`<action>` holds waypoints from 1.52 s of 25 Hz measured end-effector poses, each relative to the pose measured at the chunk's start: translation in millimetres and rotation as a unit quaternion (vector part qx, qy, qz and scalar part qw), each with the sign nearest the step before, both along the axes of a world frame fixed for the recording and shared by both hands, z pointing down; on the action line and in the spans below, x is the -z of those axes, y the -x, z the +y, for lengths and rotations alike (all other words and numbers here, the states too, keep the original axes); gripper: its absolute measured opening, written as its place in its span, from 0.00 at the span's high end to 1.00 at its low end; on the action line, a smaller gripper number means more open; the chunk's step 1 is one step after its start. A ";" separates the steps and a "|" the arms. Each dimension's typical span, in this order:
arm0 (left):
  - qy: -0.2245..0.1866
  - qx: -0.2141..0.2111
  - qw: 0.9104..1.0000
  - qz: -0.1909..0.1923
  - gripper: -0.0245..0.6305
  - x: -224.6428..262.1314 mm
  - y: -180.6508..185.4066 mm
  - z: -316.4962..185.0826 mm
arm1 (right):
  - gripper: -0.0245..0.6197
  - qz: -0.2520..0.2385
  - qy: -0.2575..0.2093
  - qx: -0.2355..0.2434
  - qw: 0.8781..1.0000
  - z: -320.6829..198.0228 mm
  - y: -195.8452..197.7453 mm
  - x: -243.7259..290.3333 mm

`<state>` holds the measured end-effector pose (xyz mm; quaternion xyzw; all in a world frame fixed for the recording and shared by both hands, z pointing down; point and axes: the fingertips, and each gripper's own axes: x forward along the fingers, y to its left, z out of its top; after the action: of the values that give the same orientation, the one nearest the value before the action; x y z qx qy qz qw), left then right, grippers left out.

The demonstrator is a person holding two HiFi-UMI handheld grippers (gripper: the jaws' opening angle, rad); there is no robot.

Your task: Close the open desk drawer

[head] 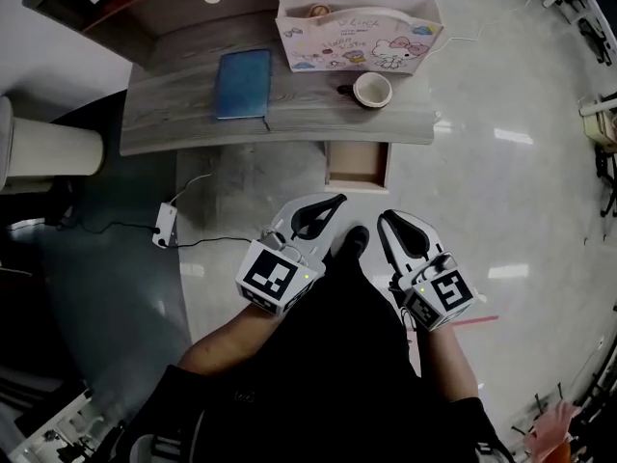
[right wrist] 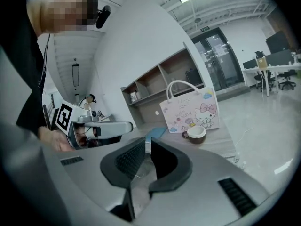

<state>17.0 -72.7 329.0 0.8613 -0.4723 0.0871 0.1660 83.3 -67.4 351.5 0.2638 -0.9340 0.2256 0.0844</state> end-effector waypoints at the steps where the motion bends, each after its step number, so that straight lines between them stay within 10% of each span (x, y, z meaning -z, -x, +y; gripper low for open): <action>1: 0.006 0.002 1.000 -0.001 0.95 -12.7 3.2 -5.2 | 0.89 0.001 0.004 0.007 1.000 -6.7 7.5 -8.1; 22: 0.152 0.043 0.987 -0.006 0.95 -302.6 24.9 -29.2 | 0.87 0.008 0.126 0.018 0.992 -56.1 34.6 -285.5; 38: 0.186 0.038 0.982 0.002 0.95 -402.1 17.2 -0.1 | 0.87 0.029 0.212 -0.012 0.977 -16.0 34.6 -385.9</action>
<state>-0.2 -72.8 731.1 0.7972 -0.4797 0.1655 0.3271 48.6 -83.5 737.3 0.2575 -0.8589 0.4117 0.1627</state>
